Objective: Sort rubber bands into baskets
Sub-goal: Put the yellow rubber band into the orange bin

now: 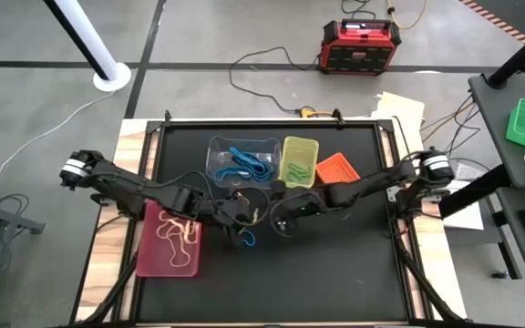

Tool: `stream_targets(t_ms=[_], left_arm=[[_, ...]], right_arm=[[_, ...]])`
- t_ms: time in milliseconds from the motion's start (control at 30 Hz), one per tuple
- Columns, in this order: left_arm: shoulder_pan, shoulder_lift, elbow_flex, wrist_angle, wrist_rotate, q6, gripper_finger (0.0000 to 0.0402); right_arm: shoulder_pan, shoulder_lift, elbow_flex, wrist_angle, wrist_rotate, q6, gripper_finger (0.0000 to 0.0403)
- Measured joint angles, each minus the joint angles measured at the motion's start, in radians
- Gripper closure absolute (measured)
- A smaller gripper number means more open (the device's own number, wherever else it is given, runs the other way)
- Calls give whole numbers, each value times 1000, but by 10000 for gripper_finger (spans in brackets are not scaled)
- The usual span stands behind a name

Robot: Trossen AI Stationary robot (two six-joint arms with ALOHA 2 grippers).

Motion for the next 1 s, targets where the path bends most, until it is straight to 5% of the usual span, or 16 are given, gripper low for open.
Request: stream_targets(t_ms=[200, 433, 700, 1000], left_arm=[[0, 0, 0, 7, -5, 16, 402], [0, -1, 0, -3, -37, 21, 398], [5, -35, 0, -85, -105, 41, 316], [42, 13, -26, -236, -175, -71, 260]], right_arm=[[0, 102, 122, -60, 0, -54, 219], [0, 116, 181, -157, 0, -103, 378], [-10, -24, 181, -520, 11, -49, 394], [-132, -267, 123, -1162, 236, 259, 394]])
